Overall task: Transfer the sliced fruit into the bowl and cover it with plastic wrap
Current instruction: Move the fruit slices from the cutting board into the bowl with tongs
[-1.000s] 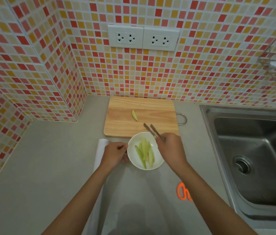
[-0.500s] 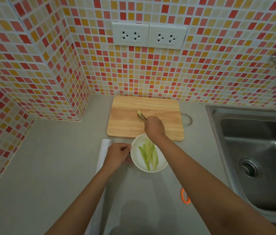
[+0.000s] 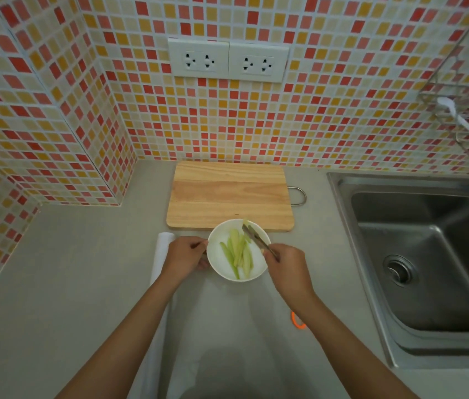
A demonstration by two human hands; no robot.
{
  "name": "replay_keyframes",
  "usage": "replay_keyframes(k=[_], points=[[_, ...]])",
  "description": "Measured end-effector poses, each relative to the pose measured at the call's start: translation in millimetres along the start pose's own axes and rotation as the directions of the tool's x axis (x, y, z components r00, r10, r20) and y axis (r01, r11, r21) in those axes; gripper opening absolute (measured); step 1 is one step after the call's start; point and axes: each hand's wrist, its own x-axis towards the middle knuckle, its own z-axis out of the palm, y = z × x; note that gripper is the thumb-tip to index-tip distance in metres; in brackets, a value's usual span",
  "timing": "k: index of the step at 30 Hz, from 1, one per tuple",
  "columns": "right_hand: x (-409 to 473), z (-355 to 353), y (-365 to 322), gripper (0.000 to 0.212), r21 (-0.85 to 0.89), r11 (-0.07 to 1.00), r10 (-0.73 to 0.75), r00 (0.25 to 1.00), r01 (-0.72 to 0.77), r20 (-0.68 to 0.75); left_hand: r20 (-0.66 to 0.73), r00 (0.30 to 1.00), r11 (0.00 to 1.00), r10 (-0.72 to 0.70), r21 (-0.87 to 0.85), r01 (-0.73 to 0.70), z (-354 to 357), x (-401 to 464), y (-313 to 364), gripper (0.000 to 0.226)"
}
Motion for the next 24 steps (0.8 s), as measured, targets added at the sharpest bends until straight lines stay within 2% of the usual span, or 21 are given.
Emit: replay_keyframes(k=[4,11,14,16,18,24], points=[[-27,4,15,0.028,-0.071,0.997,0.004,0.998,0.000,0.057,0.003,1.000,1.000,0.001,-0.002,-0.001,0,-1,2,0.024],[-38,2,10,0.025,-0.227,0.974,0.036,0.996,-0.016,0.087,0.005,1.000,1.000,0.000,0.009,0.000,0,-2,2,0.025],[-34,-8,4,0.027,-0.104,0.995,-0.008,1.000,0.007,-0.008,0.005,1.000,1.000,0.007,0.011,-0.007,-1,-2,3,0.024],[-19,-16,1,0.031,0.022,1.000,0.021,0.995,-0.019,-0.098,0.006,1.000,1.000,0.008,0.013,-0.008,-1,-2,4,0.023],[9,-20,0,0.028,0.057,0.996,0.075,0.983,-0.066,-0.170,0.005,1.000,1.000,0.008,0.012,-0.008,-1,-1,4,0.023],[104,-2,8,0.031,-0.309,0.929,0.132,0.962,-0.205,-0.240,0.011,1.000,1.000,0.018,0.011,-0.018,-1,0,2,0.024]])
